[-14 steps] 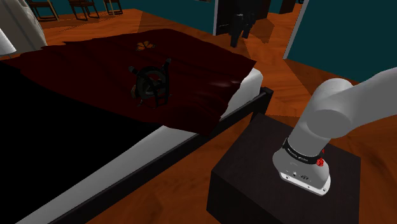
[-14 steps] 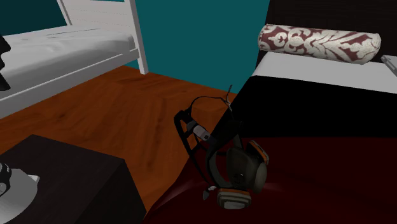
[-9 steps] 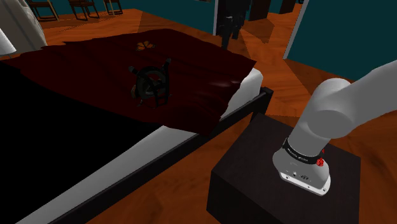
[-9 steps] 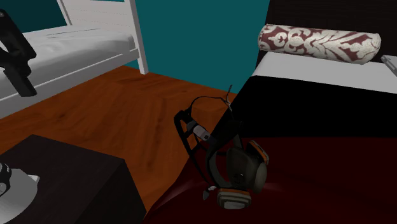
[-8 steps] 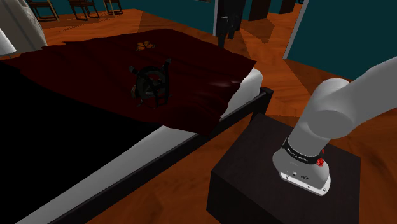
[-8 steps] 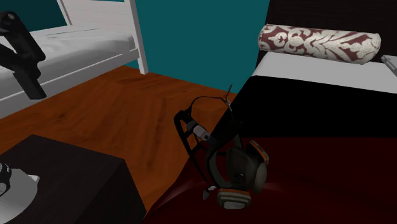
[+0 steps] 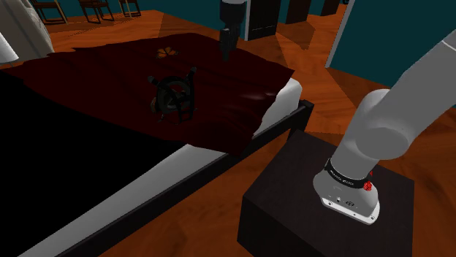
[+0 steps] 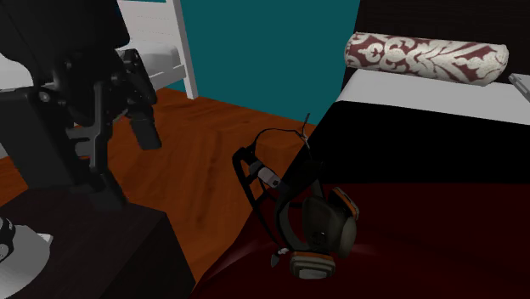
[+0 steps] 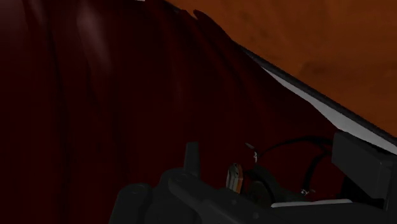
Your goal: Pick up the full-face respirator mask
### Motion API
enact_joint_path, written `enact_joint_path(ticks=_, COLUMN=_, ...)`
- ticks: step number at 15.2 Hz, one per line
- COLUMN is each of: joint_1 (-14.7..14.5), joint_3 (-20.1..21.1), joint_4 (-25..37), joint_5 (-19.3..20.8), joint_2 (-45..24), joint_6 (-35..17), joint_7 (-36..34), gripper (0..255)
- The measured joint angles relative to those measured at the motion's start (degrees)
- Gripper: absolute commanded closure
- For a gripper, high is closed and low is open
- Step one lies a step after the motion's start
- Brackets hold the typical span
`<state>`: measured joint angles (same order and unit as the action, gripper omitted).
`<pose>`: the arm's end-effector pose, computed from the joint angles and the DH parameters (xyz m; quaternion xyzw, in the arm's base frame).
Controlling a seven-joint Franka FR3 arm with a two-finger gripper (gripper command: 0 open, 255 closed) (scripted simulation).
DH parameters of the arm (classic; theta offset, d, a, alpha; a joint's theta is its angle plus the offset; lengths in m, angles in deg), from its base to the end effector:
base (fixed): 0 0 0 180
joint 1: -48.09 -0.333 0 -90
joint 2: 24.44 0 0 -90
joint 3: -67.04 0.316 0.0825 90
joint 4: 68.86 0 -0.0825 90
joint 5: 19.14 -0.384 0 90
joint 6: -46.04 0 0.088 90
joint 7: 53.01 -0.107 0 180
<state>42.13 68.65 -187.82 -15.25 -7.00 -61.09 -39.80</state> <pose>0.4712 0.0588 0.5656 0.9803 0.1878 0.0469 0.0395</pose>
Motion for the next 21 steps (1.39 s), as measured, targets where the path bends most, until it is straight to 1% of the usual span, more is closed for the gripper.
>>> enact_joint_path(ticks=5, joint_1=-1.58, joint_3=0.68, joint_4=8.15, joint_5=-0.37, joint_2=-10.64, joint_6=-1.3, joint_7=5.42, gripper=0)
enact_joint_path(ticks=10, joint_1=-3.39, joint_3=2.37, joint_4=19.27, joint_5=-0.31, joint_2=-21.88, joint_6=-0.14, joint_7=9.74, gripper=0)
enact_joint_path(ticks=12, joint_1=-4.06, joint_3=3.07, joint_4=22.7, joint_5=-0.15, joint_2=-25.56, joint_6=0.14, joint_7=11.47, gripper=0)
enact_joint_path(ticks=13, joint_1=-4.46, joint_3=3.45, joint_4=25.61, joint_5=0.04, joint_2=-28.21, joint_6=0.64, joint_7=12.25, gripper=0)
enact_joint_path(ticks=14, joint_1=-4.63, joint_3=3.66, joint_4=27.11, joint_5=0.1, joint_2=-29.54, joint_6=1.04, joint_7=12.99, gripper=0)
enact_joint_path(ticks=16, joint_1=-4.81, joint_3=3.83, joint_4=27.67, joint_5=0.23, joint_2=-30.87, joint_6=0.41, joint_7=13.43, gripper=0)
enact_joint_path(ticks=21, joint_1=-4.84, joint_3=3.86, joint_4=24.61, joint_5=0.37, joint_2=-31.56, joint_6=-3.29, joint_7=13.34, gripper=0)
